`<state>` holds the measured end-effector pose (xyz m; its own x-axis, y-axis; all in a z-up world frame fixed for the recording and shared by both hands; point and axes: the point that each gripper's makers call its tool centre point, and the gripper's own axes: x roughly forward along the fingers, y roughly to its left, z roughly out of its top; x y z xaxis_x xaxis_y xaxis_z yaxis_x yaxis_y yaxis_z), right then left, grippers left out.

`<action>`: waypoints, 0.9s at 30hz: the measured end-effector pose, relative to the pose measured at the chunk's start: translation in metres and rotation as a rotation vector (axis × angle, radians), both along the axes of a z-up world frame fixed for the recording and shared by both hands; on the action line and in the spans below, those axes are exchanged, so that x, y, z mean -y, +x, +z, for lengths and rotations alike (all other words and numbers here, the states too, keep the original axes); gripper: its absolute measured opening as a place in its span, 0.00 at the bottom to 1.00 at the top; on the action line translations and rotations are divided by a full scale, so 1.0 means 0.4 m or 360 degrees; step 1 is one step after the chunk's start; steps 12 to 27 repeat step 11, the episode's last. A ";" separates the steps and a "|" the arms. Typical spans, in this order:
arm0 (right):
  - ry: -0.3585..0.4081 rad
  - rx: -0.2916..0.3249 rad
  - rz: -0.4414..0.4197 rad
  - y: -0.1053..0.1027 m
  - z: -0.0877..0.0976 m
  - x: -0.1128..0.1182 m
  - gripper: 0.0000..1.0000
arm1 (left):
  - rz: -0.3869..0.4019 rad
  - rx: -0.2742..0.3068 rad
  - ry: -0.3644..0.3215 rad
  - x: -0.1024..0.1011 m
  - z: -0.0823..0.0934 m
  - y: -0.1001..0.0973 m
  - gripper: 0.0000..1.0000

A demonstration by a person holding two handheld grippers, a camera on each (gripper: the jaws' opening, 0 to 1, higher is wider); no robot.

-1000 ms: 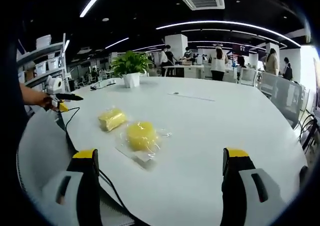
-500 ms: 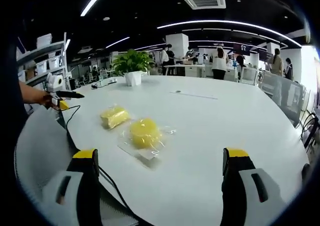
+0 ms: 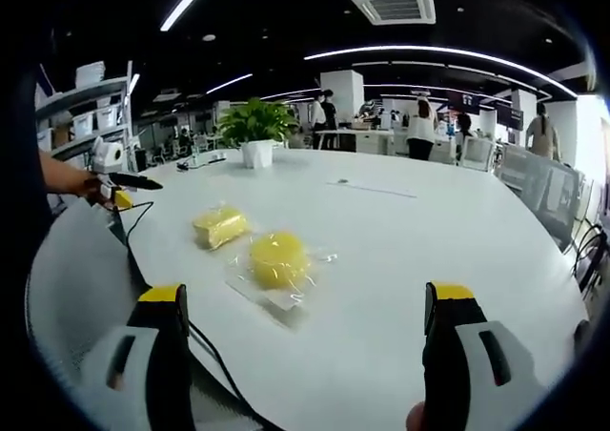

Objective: Compare the silicone blocks by pressing each to a similar depth, holding the contact briefly, and releasing to observe deformation and rebound differences across the visible hardness samples.

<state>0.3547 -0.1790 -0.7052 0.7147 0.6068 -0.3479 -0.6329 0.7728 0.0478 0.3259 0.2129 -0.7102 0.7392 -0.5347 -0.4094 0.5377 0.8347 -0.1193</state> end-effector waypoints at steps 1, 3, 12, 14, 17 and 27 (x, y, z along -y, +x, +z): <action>0.0015 -0.0006 -0.0004 0.000 0.002 -0.001 0.97 | 0.0002 0.0000 -0.0006 -0.002 0.000 0.001 1.00; 0.0010 -0.0006 -0.0008 0.002 0.001 0.001 0.97 | 0.0006 -0.0002 -0.0010 -0.006 -0.003 0.004 1.00; 0.0006 0.0007 -0.0018 0.007 0.004 0.007 0.97 | 0.0022 0.0005 -0.0003 -0.005 -0.003 0.003 1.00; 0.0006 0.0007 -0.0018 0.007 0.004 0.007 0.97 | 0.0022 0.0005 -0.0003 -0.005 -0.003 0.003 1.00; 0.0006 0.0007 -0.0018 0.007 0.004 0.007 0.97 | 0.0022 0.0005 -0.0003 -0.005 -0.003 0.003 1.00; 0.0006 0.0007 -0.0018 0.007 0.004 0.007 0.97 | 0.0022 0.0005 -0.0003 -0.005 -0.003 0.003 1.00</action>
